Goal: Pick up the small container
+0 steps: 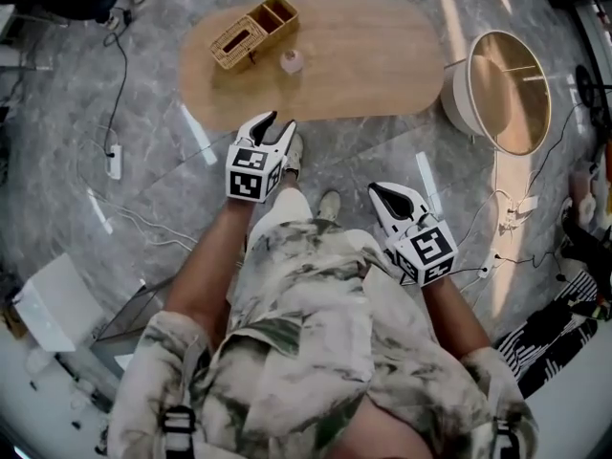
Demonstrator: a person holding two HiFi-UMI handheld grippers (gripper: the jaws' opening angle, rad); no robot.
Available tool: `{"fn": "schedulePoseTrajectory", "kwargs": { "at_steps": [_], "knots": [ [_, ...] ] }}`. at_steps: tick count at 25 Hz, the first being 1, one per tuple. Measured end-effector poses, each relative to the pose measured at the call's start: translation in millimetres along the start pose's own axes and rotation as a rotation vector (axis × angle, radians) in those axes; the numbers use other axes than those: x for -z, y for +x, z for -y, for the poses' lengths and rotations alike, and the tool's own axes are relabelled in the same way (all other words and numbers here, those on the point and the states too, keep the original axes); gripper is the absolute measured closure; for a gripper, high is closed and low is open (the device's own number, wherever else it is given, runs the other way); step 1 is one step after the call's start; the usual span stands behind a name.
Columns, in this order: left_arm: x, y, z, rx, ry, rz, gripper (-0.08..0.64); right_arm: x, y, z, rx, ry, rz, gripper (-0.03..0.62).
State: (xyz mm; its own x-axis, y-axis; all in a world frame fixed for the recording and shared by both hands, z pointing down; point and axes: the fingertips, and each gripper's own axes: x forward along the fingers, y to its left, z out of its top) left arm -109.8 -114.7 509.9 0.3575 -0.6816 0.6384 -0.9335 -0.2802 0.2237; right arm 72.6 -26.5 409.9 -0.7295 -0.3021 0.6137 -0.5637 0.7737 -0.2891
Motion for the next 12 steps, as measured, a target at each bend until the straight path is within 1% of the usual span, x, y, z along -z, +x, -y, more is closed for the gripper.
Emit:
{"fn": "schedulePoseTrajectory", "kwargs": {
  "at_steps": [6, 10, 12],
  "knots": [
    [-7, 68, -55, -0.008, 0.034, -0.022, 0.380, -1, 45, 28, 0.019, 0.037, -0.065, 0.572],
    [-3, 112, -83, -0.009, 0.055, -0.045, 0.380, 0, 73, 45, 0.023, 0.063, -0.105, 0.572],
    [2, 130, -92, -0.004, 0.059, -0.073, 0.380, -1, 85, 52, 0.020, 0.072, -0.119, 0.572]
  ]
}}
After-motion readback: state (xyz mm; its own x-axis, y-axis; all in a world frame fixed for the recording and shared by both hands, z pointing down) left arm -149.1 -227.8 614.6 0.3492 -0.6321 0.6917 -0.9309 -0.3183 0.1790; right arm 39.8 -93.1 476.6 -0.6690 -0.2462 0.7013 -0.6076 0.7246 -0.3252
